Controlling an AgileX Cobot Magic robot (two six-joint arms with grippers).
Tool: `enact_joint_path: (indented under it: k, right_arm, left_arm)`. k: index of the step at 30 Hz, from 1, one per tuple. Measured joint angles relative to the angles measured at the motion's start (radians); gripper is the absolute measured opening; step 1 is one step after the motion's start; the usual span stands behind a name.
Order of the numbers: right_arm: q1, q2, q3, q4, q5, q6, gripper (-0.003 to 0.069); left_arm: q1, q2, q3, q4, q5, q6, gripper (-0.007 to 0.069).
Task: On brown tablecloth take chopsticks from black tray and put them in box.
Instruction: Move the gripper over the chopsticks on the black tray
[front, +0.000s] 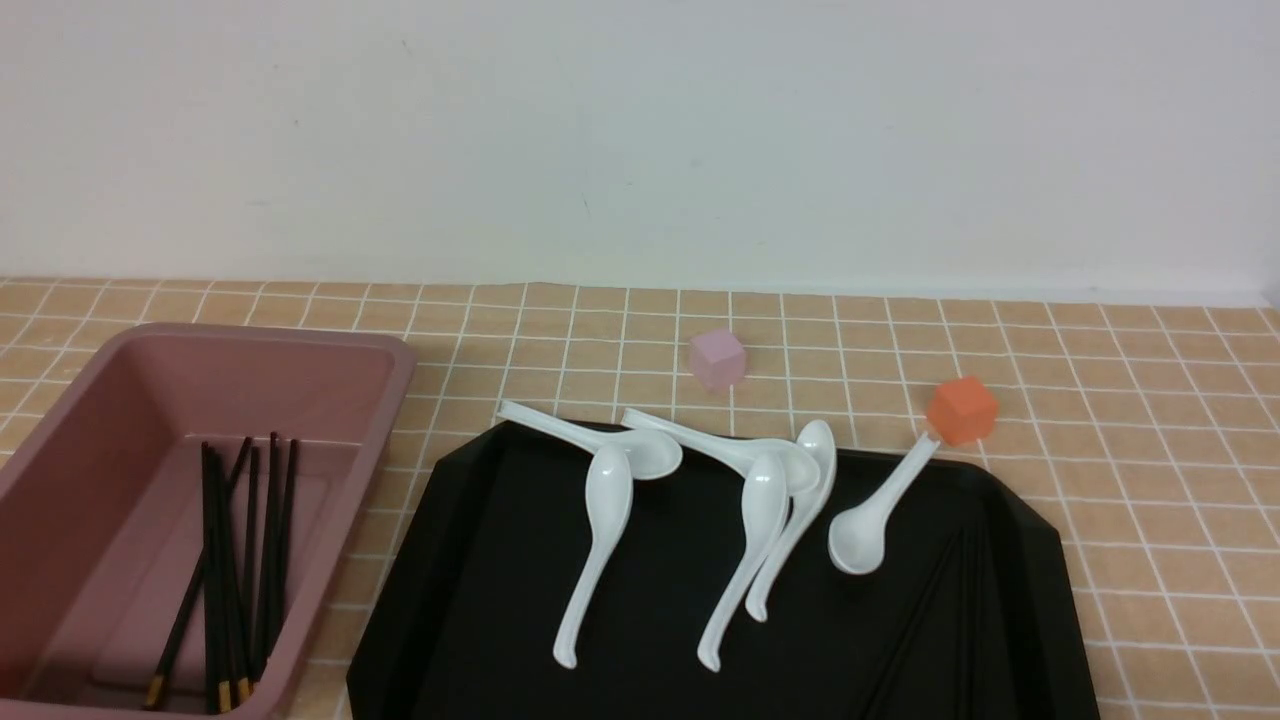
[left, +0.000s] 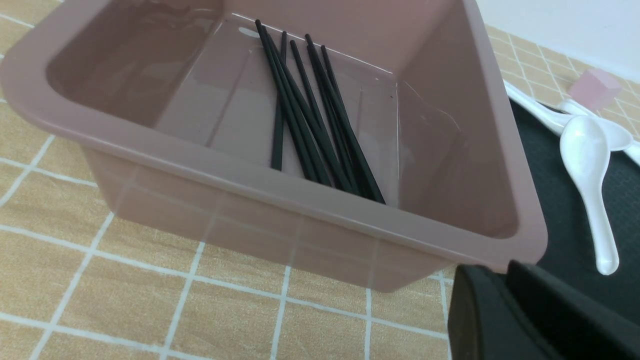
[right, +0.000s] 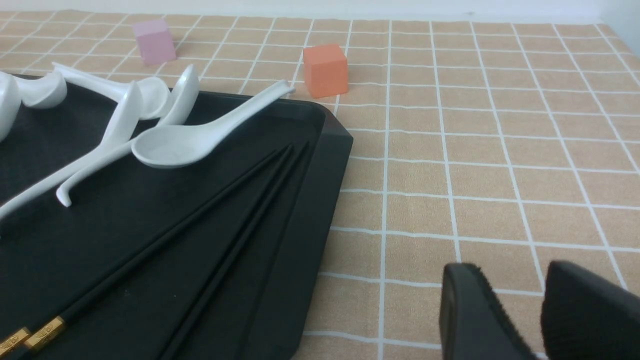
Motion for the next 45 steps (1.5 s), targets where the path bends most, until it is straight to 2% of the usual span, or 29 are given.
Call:
enact_joint_path:
  k: [3, 9, 14, 20, 24, 25, 26, 28, 30, 33, 36, 38, 40, 41, 43, 45]
  right_arm:
    - [0.000, 0.000, 0.000, 0.069, -0.011, 0.045, 0.0240]
    - [0.000, 0.000, 0.005, 0.495, -0.037, 0.302, 0.0240]
    - [0.000, 0.000, 0.005, 0.612, -0.068, 0.353, 0.0240]
    - [0.000, 0.000, -0.031, 0.620, -0.101, 0.332, 0.0209]
    - [0.000, 0.069, -0.215, 0.536, -0.091, 0.243, 0.0087]
    - [0.000, 0.127, -0.283, 0.495, -0.056, 0.214, 0.0031]
    - [0.000, 0.188, -0.340, 0.457, -0.013, 0.201, 0.0005]
    - [0.000, 0.301, -0.429, 0.393, 0.089, 0.191, -0.0003]
    - [0.000, 0.498, -0.541, 0.327, 0.293, 0.191, 0.0002]
    - [0.000, 0.705, -0.600, 0.322, 0.443, 0.178, 0.0006]
    - [0.009, 0.910, -0.614, 0.386, 0.495, 0.103, 0.0010]
    - [0.090, 1.132, -0.616, 0.534, 0.480, -0.036, 0.0021]
    - [0.184, 1.230, -0.628, 0.630, 0.450, -0.108, 0.0028]
    - [0.274, 1.320, -0.656, 0.686, 0.425, -0.135, 0.0034]
    - [0.371, 1.414, -0.708, 0.704, 0.392, -0.129, 0.0042]
    - [0.473, 1.526, -0.802, 0.657, 0.376, -0.053, 0.0053]
  left_arm:
    - [0.000, 0.000, 0.000, 0.000, 0.000, 0.000, 0.0092]
    - [0.000, 0.000, 0.000, 0.000, 0.000, 0.000, 0.0095]
    - [0.000, 0.000, 0.000, 0.000, 0.000, 0.000, 0.0103]
    - [0.000, 0.000, 0.000, 0.000, 0.000, 0.000, 0.0111]
    - [0.000, 0.000, 0.000, 0.000, 0.000, 0.000, 0.0113]
    - [0.000, 0.000, 0.000, 0.000, 0.000, 0.000, 0.0113]
    - [0.000, 0.000, 0.000, 0.000, 0.000, 0.000, 0.0113]
    - [0.000, 0.000, 0.000, 0.000, 0.000, 0.000, 0.0113]
    - [0.000, 0.000, 0.000, 0.000, 0.000, 0.000, 0.0113]
    - [0.000, 0.000, 0.000, 0.000, 0.000, 0.000, 0.0113]
    - [0.000, 0.000, 0.000, 0.000, 0.000, 0.000, 0.0113]
    - [0.000, 0.000, 0.000, 0.000, 0.000, 0.000, 0.0114]
    - [0.000, 0.000, 0.000, 0.000, 0.000, 0.000, 0.0116]
    - [0.000, 0.000, 0.000, 0.000, 0.000, 0.000, 0.0117]
    - [0.000, 0.000, 0.000, 0.000, 0.000, 0.000, 0.0120]
    - [0.000, 0.000, 0.000, 0.000, 0.000, 0.000, 0.0123]
